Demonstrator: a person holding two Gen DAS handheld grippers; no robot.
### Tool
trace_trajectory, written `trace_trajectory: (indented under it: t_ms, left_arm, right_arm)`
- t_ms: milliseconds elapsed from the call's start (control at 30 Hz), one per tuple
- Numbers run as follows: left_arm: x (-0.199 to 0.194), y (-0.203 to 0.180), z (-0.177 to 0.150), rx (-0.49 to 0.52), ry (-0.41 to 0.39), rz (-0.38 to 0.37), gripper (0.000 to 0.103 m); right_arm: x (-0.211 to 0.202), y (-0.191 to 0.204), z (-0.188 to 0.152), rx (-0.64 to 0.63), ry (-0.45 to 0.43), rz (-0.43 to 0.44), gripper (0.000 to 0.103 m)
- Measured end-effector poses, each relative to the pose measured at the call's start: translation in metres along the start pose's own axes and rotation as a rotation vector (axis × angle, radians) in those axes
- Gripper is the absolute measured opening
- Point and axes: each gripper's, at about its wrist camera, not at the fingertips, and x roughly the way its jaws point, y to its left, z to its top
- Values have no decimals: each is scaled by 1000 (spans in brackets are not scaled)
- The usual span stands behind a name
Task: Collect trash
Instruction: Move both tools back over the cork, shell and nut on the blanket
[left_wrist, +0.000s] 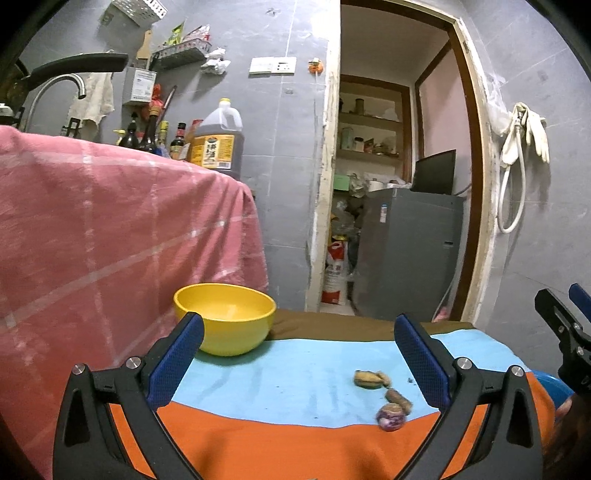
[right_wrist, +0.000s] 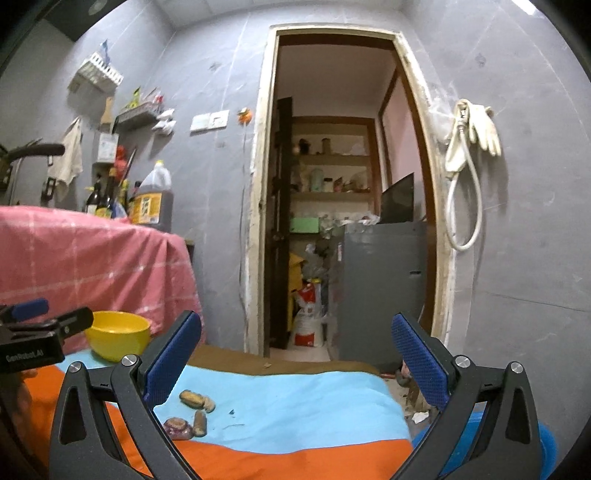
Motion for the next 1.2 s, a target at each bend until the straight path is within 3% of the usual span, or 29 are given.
trace_trajectory:
  t_ms: [300, 633, 800, 967, 1200]
  left_arm:
    - [5, 9, -6, -19, 26, 3, 101]
    - [35, 19, -15, -78, 215, 26, 101]
    - [48, 21, -22, -97, 315, 23, 101]
    - [56, 23, -28, -118, 387, 19, 101]
    - [60, 27, -31, -148, 429, 8, 101]
  right_arm:
    - [15, 19, -11, -59, 77, 50, 103]
    - [51, 27, -31, -94, 300, 93, 103]
    - [77, 30, -46, -92, 466, 137, 103]
    - [91, 39, -56, -136, 581, 167, 84]
    - [105, 53, -67, -180, 693, 243, 56]
